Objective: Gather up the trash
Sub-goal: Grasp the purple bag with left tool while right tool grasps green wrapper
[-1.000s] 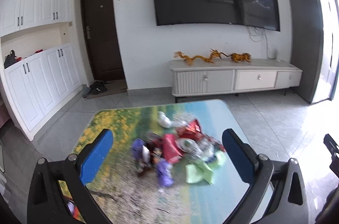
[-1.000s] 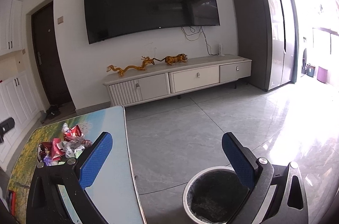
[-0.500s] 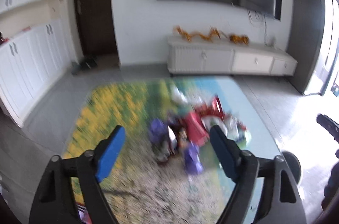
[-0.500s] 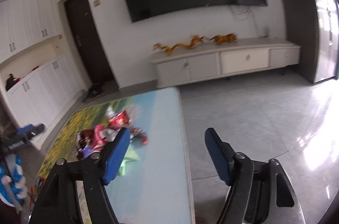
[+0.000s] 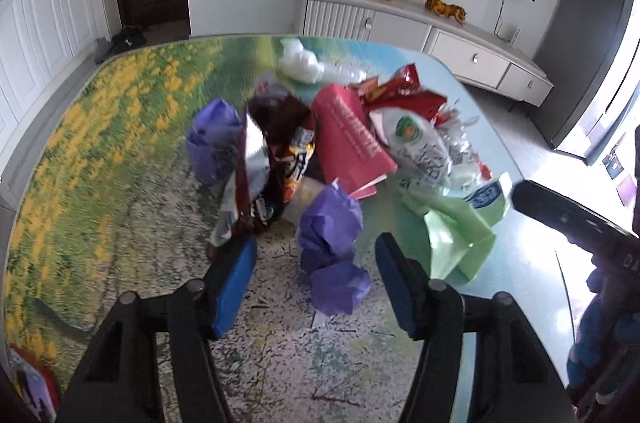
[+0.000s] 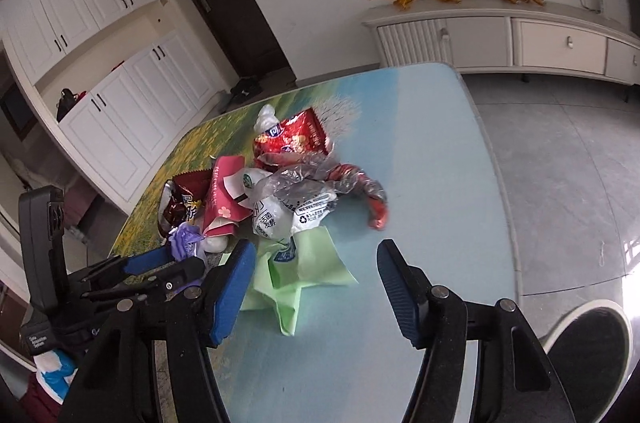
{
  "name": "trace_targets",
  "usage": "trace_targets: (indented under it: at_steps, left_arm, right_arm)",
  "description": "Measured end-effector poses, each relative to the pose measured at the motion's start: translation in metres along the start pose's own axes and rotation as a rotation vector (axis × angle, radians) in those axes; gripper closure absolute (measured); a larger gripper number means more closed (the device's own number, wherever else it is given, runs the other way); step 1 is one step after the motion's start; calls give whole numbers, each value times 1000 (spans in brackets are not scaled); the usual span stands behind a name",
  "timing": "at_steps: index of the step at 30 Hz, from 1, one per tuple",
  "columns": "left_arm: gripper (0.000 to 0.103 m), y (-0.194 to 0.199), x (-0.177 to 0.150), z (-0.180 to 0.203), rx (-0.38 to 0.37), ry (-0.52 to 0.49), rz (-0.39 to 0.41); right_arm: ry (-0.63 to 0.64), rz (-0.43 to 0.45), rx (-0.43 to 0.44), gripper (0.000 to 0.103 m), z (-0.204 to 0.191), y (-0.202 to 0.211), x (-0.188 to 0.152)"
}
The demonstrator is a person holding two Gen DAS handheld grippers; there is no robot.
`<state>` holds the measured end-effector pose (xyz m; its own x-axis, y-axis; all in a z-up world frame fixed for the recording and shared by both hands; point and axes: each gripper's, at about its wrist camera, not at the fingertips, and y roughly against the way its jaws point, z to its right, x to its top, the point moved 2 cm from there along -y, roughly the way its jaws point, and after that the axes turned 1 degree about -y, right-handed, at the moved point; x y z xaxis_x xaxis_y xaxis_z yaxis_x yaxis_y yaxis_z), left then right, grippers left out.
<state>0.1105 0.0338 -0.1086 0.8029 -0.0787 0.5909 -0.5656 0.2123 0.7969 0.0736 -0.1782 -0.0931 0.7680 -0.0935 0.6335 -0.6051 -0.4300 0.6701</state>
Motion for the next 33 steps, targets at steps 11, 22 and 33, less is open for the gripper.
trace_targets:
  at_steps: [11, 22, 33]
  left_arm:
    - [76, -1, -14, 5, -46, -27, -4]
    - [77, 49, -24, 25, -47, -73, 71]
    - [77, 77, -12, 132, -197, -252, 104]
  right_arm:
    - [-1, -47, 82, 80, 1, -9, -19]
    - [-3, 71, 140, 89, -13, 49, -37]
    - [-194, 292, -79, 90, 74, 150, -45]
